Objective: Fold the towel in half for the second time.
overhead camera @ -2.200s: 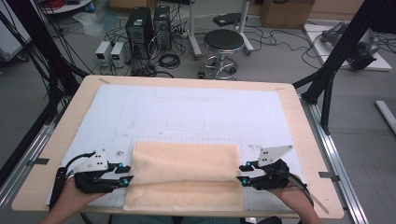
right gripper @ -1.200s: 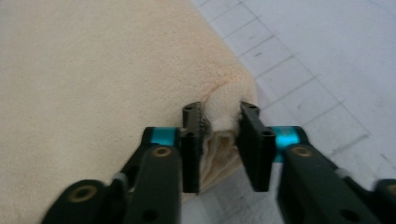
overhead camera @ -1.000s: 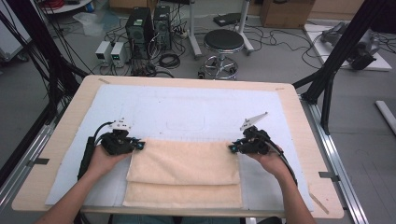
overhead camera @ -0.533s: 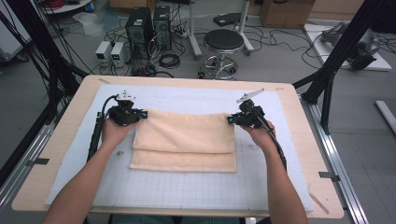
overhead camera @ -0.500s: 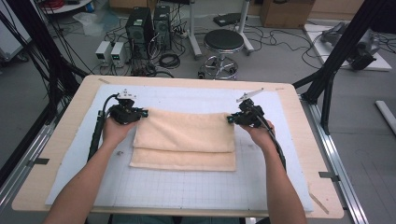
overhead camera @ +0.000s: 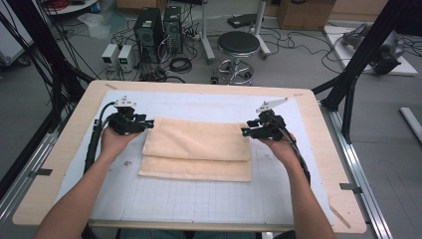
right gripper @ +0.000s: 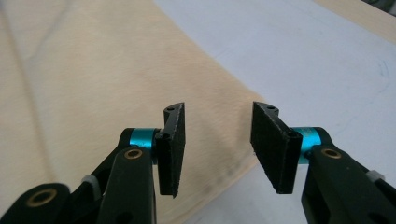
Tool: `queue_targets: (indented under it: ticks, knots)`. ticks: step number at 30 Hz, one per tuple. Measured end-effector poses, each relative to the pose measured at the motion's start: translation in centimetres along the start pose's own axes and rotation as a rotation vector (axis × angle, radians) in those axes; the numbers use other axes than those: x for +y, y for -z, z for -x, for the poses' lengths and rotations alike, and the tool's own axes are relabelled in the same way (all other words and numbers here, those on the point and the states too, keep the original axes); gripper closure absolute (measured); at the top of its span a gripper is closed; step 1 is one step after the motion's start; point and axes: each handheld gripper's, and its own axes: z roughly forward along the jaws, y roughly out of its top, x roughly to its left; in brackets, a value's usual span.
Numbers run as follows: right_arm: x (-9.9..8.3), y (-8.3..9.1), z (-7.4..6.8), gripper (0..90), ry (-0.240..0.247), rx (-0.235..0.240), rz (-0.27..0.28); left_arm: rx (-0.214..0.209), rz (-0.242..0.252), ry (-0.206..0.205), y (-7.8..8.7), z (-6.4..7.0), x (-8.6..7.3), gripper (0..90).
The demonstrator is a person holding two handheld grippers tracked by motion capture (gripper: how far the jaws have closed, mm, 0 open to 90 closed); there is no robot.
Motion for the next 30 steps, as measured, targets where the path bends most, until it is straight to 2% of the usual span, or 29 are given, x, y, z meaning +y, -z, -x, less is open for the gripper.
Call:
queue_targets:
  ticks: [1,2,4,9,13,14,16,17,23,26,27,28,29,30]
  knots:
    - [-0.2,0.3,-0.5,54.1,0.023,-0.002,0.002,-0.009,0.000,-0.020,0.6,0.4,-0.2,51.5]
    - [-0.3,0.6,-1.0,53.7,0.032,0.004,0.003,-0.008,0.022,-0.043,1.2,0.9,-0.5,51.8]
    - [-0.7,1.1,-1.9,52.6,0.050,0.014,0.002,-0.031,0.048,-0.057,2.2,1.6,-1.2,52.4]
    - [-1.8,1.6,-4.1,50.8,0.111,0.036,-0.007,-0.091,0.039,-0.100,3.4,3.0,-3.5,51.8]
    - [-2.9,1.6,-5.0,48.4,0.136,0.070,-0.037,-0.158,-0.011,-0.137,3.4,3.7,-4.9,52.6]
    - [-3.0,1.5,-5.1,47.4,0.123,0.088,-0.067,-0.169,-0.033,-0.144,3.3,3.8,-5.1,54.0]
    - [-3.2,1.1,-5.5,48.1,0.142,0.098,-0.098,-0.191,-0.071,-0.149,2.9,3.9,-5.3,56.2]
    - [-3.2,0.9,-5.6,48.6,0.153,0.098,-0.109,-0.197,-0.074,-0.152,2.7,3.9,-5.3,57.8]
    - [-3.5,-0.2,-5.7,53.7,0.172,0.092,-0.162,-0.193,-0.112,-0.170,1.6,4.2,-5.7,61.7]
    - [-3.9,-0.7,-5.7,56.5,0.166,0.068,-0.199,-0.179,-0.119,-0.186,1.3,4.2,-5.7,65.9]
    - [-4.1,-0.8,-5.7,58.2,0.162,0.064,-0.193,-0.168,-0.118,-0.195,1.2,4.3,-5.7,66.8]
    - [-4.6,-0.8,-5.8,61.4,0.165,0.045,-0.153,-0.162,-0.116,-0.197,1.2,4.4,-5.7,69.5]
    - [-4.9,-0.8,-5.7,62.5,0.164,0.038,-0.142,-0.158,-0.119,-0.205,1.1,4.4,-5.7,70.5]
    - [-5.3,-0.9,-5.6,65.8,0.132,0.045,-0.133,-0.153,-0.115,-0.208,1.1,4.5,-5.8,72.6]
